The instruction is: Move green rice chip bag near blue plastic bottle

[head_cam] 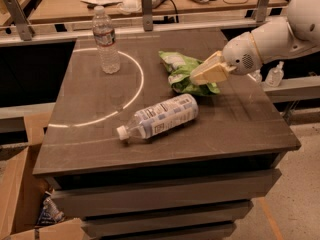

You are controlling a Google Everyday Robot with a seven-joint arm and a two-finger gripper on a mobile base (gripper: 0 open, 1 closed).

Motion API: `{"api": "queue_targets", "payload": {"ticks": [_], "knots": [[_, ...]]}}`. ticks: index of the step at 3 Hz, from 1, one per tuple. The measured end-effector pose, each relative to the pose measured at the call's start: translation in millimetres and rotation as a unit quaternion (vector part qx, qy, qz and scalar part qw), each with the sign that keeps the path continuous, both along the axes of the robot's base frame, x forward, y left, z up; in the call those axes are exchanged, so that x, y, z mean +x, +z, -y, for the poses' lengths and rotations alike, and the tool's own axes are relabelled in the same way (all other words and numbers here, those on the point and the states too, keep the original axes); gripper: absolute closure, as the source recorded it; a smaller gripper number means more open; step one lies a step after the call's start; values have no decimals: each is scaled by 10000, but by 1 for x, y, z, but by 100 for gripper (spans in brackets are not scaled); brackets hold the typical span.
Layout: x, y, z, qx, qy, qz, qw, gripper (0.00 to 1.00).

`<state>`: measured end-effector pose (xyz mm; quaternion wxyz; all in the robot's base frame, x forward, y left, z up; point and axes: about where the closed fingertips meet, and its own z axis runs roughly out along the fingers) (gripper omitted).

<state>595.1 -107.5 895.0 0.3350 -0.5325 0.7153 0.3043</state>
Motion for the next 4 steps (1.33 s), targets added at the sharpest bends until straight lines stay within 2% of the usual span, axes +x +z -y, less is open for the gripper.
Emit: {"api": "queue_targets", "payload": {"ticks": [1,2,3,4], "knots": [[2,-1,-1,-41,-10,-18,10000,5],[6,-1,2,-89,-88,-15,9999,0],[22,6,13,-31,-404,87,9991,0],[50,19,40,133,-996,314,9944,0]]}}
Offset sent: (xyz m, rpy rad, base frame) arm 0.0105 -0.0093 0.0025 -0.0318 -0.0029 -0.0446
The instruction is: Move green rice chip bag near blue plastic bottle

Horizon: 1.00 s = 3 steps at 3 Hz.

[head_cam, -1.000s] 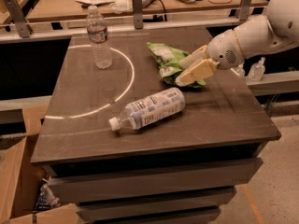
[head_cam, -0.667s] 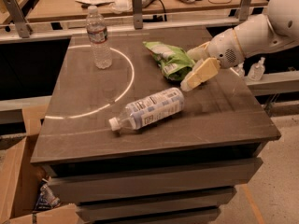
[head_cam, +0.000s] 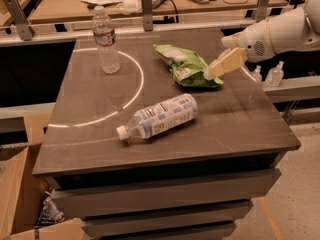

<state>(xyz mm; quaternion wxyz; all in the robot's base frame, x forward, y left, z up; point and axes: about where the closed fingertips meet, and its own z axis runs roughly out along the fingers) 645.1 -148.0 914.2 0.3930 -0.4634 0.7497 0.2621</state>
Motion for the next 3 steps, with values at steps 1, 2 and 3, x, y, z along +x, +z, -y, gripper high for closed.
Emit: {"api": "queue_targets", "payload": {"ticks": [1,2,3], "knots": [[31,13,38,101,-637,317,9974,0],[52,18,70,30,-1298,495,9903,0],[60,20,74,45,-1466,570,9875,0]]}}
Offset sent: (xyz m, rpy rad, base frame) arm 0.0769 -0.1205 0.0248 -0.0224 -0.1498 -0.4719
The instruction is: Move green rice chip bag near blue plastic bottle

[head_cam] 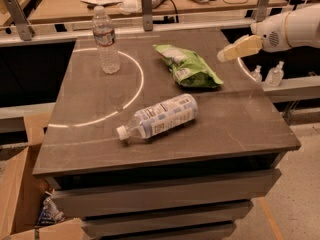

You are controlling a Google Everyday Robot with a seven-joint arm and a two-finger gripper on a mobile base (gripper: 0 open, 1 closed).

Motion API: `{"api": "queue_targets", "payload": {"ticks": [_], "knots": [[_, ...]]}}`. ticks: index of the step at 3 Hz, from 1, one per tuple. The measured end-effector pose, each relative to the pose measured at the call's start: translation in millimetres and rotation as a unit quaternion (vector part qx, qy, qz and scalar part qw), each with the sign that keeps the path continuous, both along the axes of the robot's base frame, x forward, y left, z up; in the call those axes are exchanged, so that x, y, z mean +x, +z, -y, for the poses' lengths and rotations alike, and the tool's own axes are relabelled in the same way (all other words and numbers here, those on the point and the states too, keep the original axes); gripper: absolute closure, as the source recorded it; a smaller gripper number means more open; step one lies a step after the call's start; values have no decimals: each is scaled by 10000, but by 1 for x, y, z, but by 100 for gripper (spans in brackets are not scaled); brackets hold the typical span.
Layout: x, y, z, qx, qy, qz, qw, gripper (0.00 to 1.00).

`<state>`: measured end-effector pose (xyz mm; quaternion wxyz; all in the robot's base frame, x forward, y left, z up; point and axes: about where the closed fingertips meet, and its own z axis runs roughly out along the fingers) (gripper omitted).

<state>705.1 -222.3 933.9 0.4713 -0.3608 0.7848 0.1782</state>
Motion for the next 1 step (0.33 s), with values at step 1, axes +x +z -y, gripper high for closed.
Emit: {"api": "queue_targets", "payload": {"ticks": [1], "knots": [[0,0,0,0,2,-1,10000,0]]}}
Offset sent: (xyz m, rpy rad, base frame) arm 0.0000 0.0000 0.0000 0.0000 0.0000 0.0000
